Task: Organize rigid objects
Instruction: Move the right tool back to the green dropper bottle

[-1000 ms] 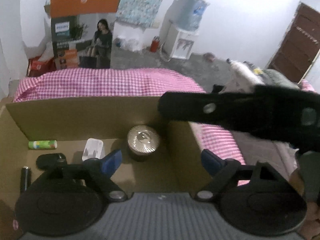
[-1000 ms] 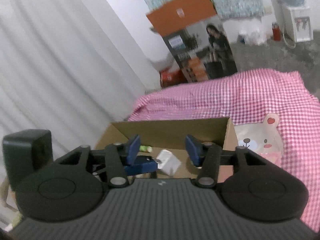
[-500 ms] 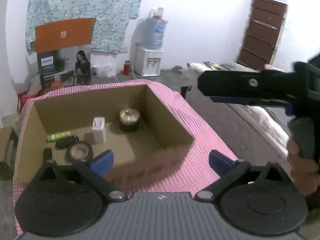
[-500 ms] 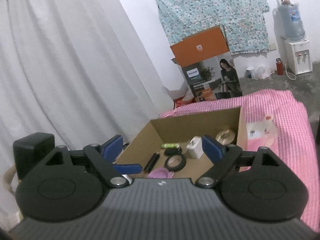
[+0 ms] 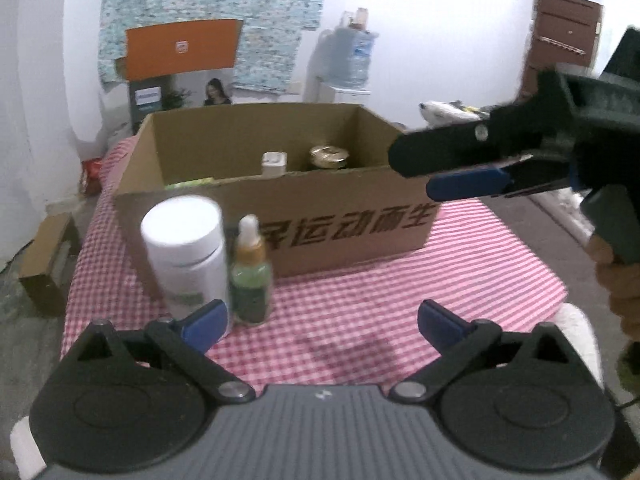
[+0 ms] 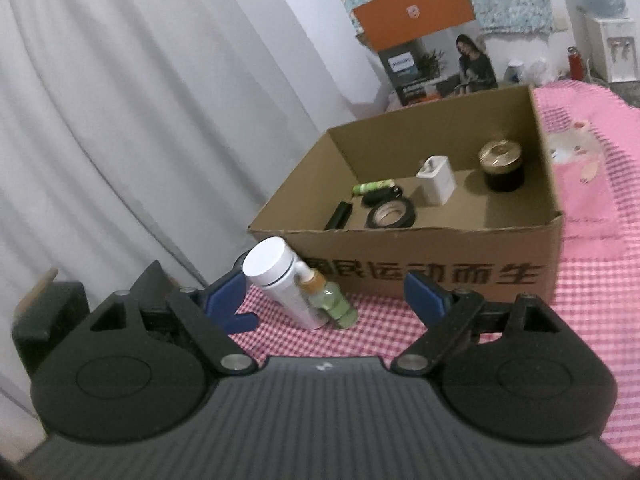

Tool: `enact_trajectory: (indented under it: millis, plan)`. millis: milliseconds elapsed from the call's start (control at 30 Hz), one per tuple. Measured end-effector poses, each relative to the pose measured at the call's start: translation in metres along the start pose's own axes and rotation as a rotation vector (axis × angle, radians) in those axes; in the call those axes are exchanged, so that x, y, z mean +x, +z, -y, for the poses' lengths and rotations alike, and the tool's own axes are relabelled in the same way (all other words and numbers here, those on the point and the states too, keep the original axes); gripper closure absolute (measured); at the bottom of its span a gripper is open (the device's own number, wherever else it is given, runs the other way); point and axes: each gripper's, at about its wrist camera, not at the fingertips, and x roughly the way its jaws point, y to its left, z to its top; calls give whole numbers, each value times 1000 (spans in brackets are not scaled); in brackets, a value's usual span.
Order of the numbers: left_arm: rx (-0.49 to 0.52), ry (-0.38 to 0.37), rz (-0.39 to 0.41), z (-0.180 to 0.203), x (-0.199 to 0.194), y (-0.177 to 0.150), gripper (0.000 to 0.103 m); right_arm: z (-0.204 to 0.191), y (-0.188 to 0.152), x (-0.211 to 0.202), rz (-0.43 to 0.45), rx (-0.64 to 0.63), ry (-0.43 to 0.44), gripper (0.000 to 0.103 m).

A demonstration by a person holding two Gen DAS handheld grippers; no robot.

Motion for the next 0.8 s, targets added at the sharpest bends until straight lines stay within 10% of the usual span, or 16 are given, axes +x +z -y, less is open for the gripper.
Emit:
enact_trajectory:
  millis: [467, 800]
  plan:
    - [143, 116, 62, 5, 52, -29, 19, -35, -1, 100, -85, -226, -91, 66]
    - [120, 130, 45, -1, 77, -31, 24, -43, 1, 133, -133, -341, -98, 83]
